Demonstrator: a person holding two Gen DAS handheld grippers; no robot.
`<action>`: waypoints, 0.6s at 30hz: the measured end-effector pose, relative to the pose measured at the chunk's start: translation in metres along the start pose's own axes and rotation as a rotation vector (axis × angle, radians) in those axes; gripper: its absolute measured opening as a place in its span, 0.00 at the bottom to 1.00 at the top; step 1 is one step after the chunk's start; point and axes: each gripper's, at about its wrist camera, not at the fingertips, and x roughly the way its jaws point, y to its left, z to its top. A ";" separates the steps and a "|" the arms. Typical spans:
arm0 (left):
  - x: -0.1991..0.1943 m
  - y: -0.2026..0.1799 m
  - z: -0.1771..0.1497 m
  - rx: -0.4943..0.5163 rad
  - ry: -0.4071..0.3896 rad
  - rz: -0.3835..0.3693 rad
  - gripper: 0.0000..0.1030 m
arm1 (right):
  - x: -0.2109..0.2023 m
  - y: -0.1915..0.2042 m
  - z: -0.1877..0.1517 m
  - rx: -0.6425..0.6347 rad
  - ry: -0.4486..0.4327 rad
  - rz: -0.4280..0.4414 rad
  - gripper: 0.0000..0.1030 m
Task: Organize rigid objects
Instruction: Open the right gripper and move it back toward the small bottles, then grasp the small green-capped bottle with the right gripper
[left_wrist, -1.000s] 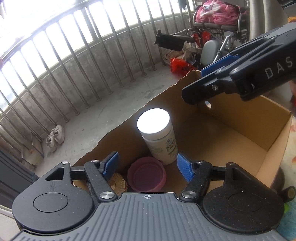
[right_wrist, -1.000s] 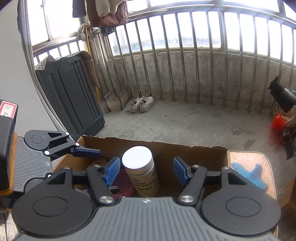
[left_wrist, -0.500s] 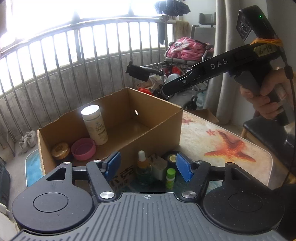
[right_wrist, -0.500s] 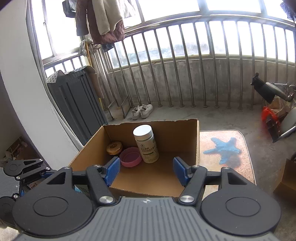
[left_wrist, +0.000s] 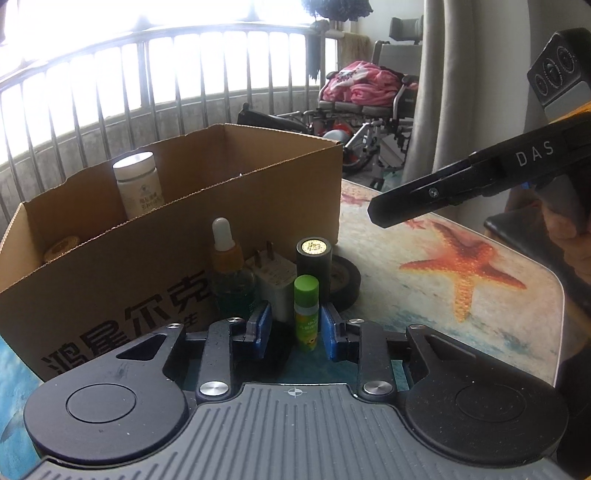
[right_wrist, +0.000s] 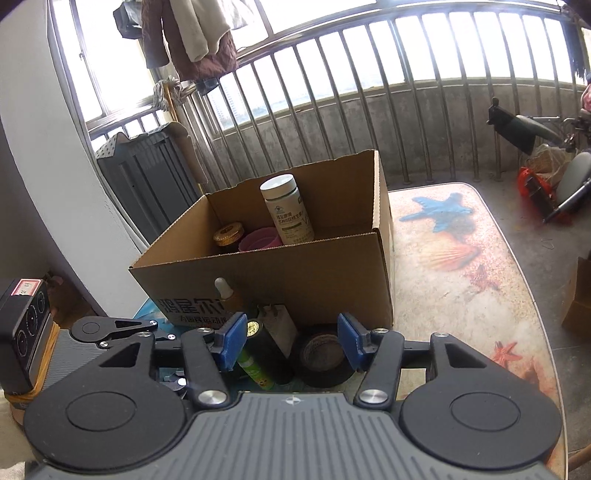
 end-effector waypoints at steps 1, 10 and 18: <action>0.000 0.000 -0.002 0.006 -0.006 -0.007 0.27 | 0.003 0.000 -0.004 -0.003 0.006 0.005 0.55; 0.007 0.004 -0.004 -0.025 -0.026 -0.069 0.24 | 0.015 0.014 -0.030 -0.041 0.044 0.047 0.54; 0.005 0.000 -0.007 -0.007 -0.028 -0.080 0.14 | 0.006 0.036 -0.031 -0.098 0.043 0.104 0.54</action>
